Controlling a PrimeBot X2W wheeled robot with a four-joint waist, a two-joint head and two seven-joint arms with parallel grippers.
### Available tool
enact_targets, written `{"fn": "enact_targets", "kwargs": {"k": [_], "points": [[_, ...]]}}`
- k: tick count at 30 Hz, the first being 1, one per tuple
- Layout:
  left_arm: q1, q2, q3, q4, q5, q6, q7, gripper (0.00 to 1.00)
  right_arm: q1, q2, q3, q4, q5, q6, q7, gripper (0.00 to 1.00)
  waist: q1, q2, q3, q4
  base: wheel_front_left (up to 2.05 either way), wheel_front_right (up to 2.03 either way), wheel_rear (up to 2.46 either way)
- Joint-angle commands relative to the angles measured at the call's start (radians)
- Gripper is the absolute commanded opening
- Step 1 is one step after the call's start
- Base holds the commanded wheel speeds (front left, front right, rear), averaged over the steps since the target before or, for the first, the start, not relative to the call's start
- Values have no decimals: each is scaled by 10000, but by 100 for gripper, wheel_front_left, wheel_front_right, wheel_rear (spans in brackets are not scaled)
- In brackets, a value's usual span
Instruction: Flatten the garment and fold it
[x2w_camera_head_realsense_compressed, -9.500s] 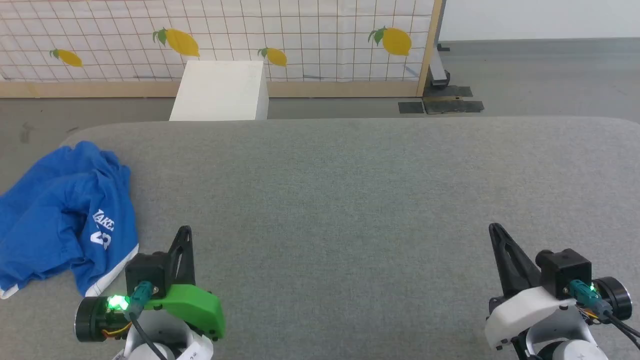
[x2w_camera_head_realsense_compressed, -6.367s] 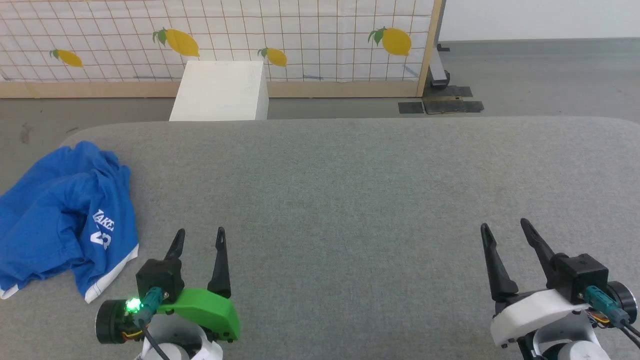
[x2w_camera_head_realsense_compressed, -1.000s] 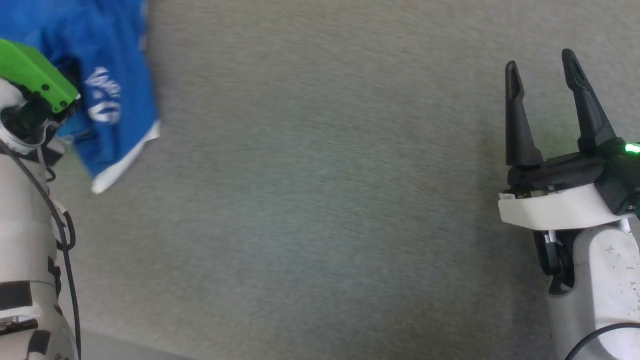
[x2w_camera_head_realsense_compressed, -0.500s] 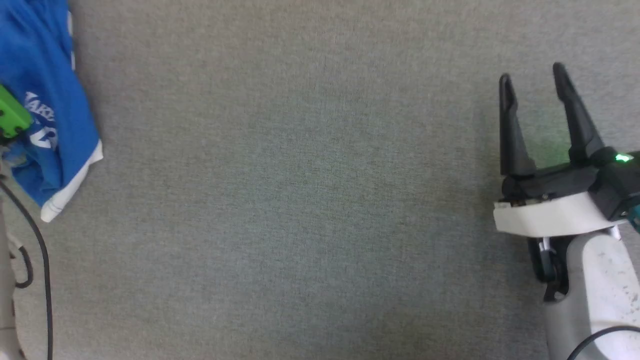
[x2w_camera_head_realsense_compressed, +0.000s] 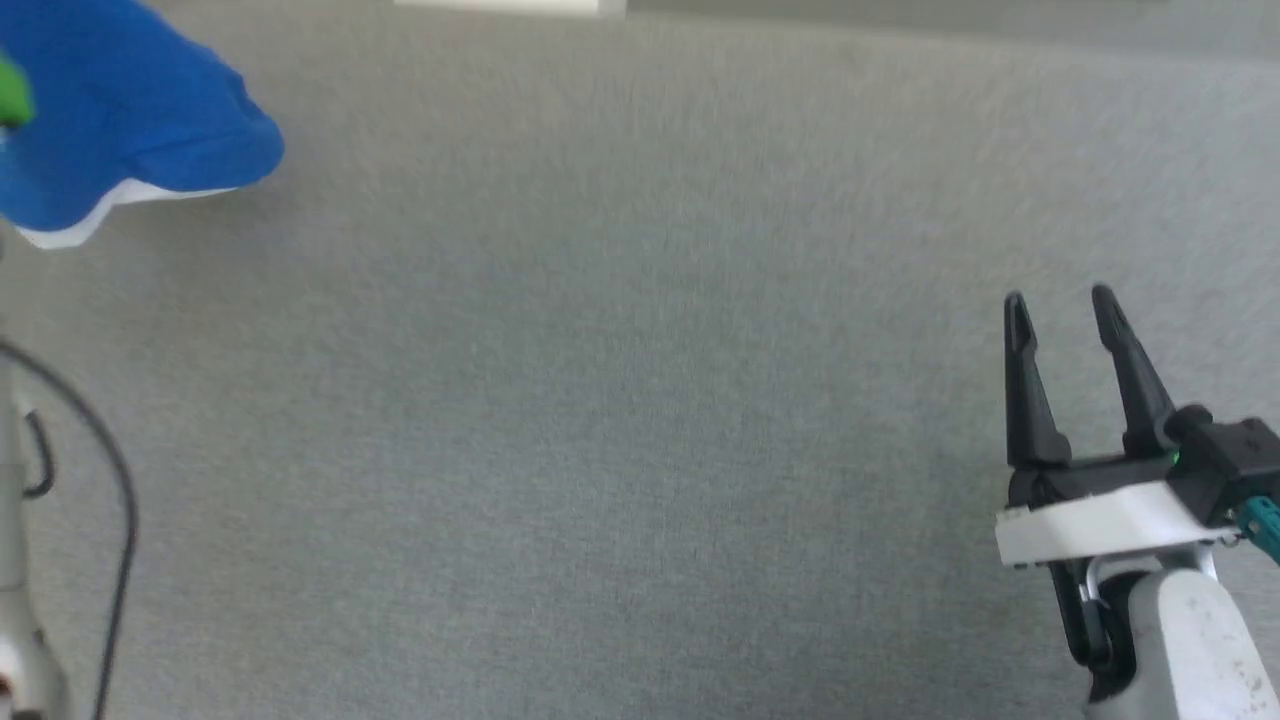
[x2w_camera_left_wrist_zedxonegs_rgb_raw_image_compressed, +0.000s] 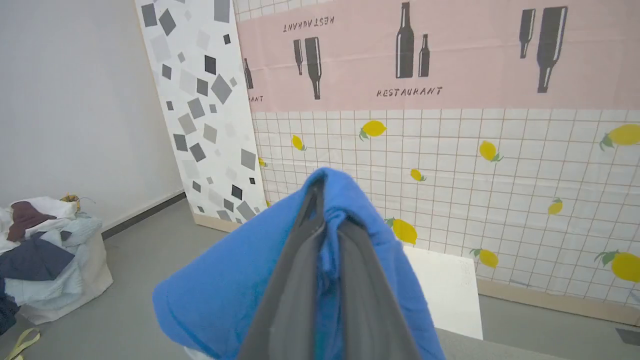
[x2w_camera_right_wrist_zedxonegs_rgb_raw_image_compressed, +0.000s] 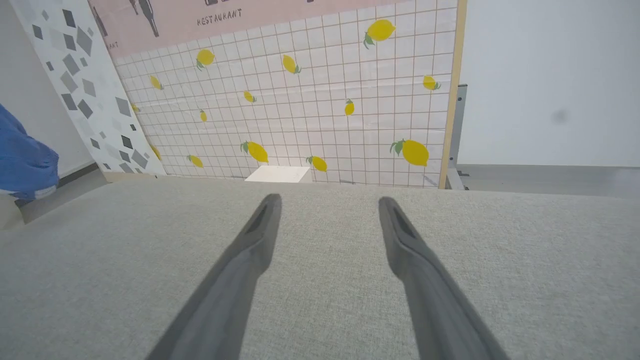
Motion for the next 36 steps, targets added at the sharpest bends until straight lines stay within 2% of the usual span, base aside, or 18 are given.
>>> {"fn": "enact_targets", "kwargs": {"k": [1,4,11,22,31,36], "points": [[-323,-202,-233,-20,96,-151,-81,0,179,-8,-47,48,105,-13,-53,100,1,0,-1597,-124,0,0,0],[-756,-539,-685,52,129,-407,-116,0,390,-8,-93,86,225,-13,-57,100,1,0,-1999,-304,0,0,0],[-1439,-1718,-1773,148,-13,-993,-9,0,768,-8,-218,46,341,-13,-60,100,1,0,-2517,-969,0,0,0],[-1004,-3682,-3318,238,-1049,-1768,254,0,888,-8,-221,-48,328,-13,-62,100,1,0,-2477,-2179,0,0,0],[795,-4242,-4867,1361,-2085,-1907,701,0,859,-8,-38,-17,334,-13,-62,100,1,0,-2357,-3145,0,0,0],[1903,-4294,-6156,2602,-2263,-1763,1957,0,838,-8,78,-35,360,-13,-62,100,1,0,-2283,-3564,0,0,0]]}}
